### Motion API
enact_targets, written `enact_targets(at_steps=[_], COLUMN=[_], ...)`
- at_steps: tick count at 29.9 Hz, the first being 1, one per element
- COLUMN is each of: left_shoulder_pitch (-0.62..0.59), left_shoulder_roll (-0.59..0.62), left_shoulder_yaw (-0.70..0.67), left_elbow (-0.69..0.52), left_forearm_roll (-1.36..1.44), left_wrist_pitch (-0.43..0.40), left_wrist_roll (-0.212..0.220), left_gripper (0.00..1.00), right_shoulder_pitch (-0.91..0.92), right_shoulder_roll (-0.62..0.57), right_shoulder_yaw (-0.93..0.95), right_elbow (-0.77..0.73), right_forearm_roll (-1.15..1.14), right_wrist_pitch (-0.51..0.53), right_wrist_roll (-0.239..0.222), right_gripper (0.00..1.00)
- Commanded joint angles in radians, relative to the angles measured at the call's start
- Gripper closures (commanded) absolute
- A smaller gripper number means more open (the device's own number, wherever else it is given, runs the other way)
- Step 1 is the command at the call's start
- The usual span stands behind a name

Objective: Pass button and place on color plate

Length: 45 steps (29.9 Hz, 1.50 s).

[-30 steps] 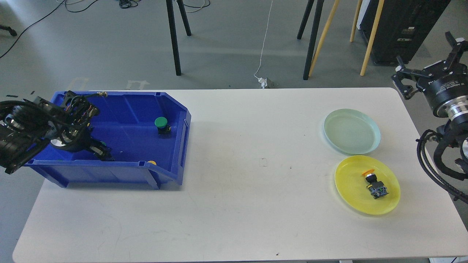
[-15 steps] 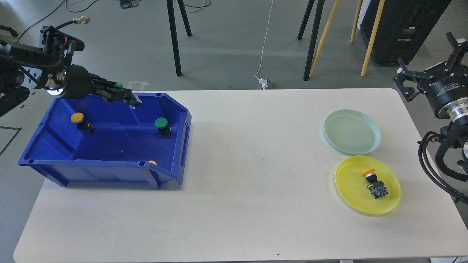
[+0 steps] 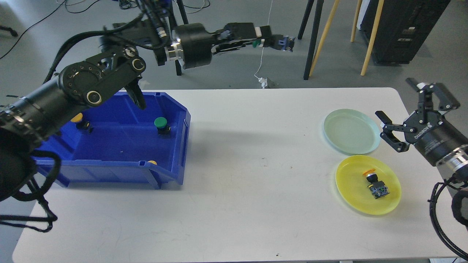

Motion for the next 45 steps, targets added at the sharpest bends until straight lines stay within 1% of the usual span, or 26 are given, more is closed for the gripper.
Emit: enact_targets(at_steps=[1, 4, 7, 11, 14, 19, 23, 28, 32, 34, 35, 36, 37, 38, 39, 41, 42, 43, 44, 45], left_shoulder_pitch=[0.026, 0.055, 0.055, 0.055, 0.055, 0.055, 0.055, 0.055, 0.057, 0.058, 0.058, 0.058, 0.058, 0.058, 0.058, 0.058, 0.058, 0.058, 0.058, 0.058], left_shoulder_roll=[-0.068, -0.068, -0.07, -0.071, -0.076, -0.081, -0.081, -0.084, -0.082, -0.082, -0.082, -0.082, -0.082, -0.082, -0.082, -0.084, -0.084, -0.084, -0.084, -0.084], left_shoulder_yaw=[0.014, 0.002, 0.004, 0.002, 0.004, 0.002, 0.0, 0.0, 0.0, 0.0, 0.0, 0.0, 0.0, 0.0, -0.001, -0.001, 0.0, -0.001, -0.001, 0.0], left_elbow=[0.041, 0.038, 0.038, 0.038, 0.038, 0.038, 0.04, 0.04, 0.04, 0.041, 0.041, 0.041, 0.041, 0.041, 0.041, 0.041, 0.041, 0.041, 0.041, 0.041], left_forearm_roll=[0.056, 0.065, 0.068, 0.068, 0.07, 0.07, 0.07, 0.068, 0.067, 0.067, 0.067, 0.067, 0.067, 0.067, 0.067, 0.065, 0.065, 0.065, 0.065, 0.063], left_wrist_pitch=[0.0, 0.0, 0.0, 0.0, 0.0, 0.0, 0.0, 0.0, 0.0, 0.0, 0.0, 0.0, 0.0, 0.0, 0.0, 0.0, 0.0, 0.0, 0.0, 0.0], left_wrist_roll=[0.0, 0.0, 0.0, 0.0, 0.0, 0.0, 0.0, 0.0, 0.0, 0.0, 0.0, 0.0, 0.0, 0.0, 0.0, 0.0, 0.0, 0.0, 0.0, 0.0], left_gripper=[0.93, 0.93, 0.92, 0.92, 0.92, 0.92, 0.92, 0.91, 0.91, 0.91, 0.91, 0.91, 0.91, 0.91, 0.91, 0.91, 0.91, 0.91, 0.91, 0.91], right_shoulder_pitch=[0.009, 0.1, 0.222, 0.334, 0.361, 0.402, 0.448, 0.485, 0.491, 0.493, 0.493, 0.493, 0.491, 0.491, 0.491, 0.491, 0.493, 0.494, 0.497, 0.497], right_shoulder_roll=[0.014, 0.033, 0.053, 0.095, 0.135, 0.155, 0.192, 0.252, 0.284, 0.289, 0.289, 0.287, 0.287, 0.287, 0.287, 0.286, 0.289, 0.29, 0.289, 0.289], right_shoulder_yaw=[-0.004, -0.053, -0.191, -0.291, -0.307, -0.334, -0.377, -0.409, -0.418, -0.417, -0.417, -0.417, -0.415, -0.415, -0.412, -0.411, -0.409, -0.405, -0.405, -0.403], right_elbow=[0.0, -0.014, -0.056, -0.089, -0.118, -0.15, -0.21, -0.251, -0.254, -0.254, -0.253, -0.253, -0.253, -0.253, -0.253, -0.25, -0.251, -0.251, -0.25, -0.245], right_forearm_roll=[0.0, -0.002, 0.001, 0.008, 0.027, 0.049, 0.049, 0.049, 0.049, 0.049, 0.049, 0.049, 0.049, 0.049, 0.049, 0.048, 0.048, 0.048, 0.048, 0.049], right_wrist_pitch=[0.076, 0.087, 0.09, 0.092, 0.092, 0.092, 0.095, 0.128, 0.128, 0.128, 0.128, 0.128, 0.128, 0.128, 0.128, 0.128, 0.123, 0.113, 0.112, 0.109], right_wrist_roll=[-0.011, -0.018, -0.023, -0.021, -0.023, -0.024, -0.024, -0.024, -0.024, -0.024, -0.024, -0.024, -0.023, -0.021, -0.021, -0.021, -0.023, -0.023, -0.023, -0.023], right_gripper=[0.0, 0.0, 0.0, 0.0, 0.0, 0.0, 0.0, 0.0, 0.02, 0.05, 0.08, 0.14, 0.23, 0.38, 0.49, 0.67, 0.82, 0.92, 0.97, 0.99])
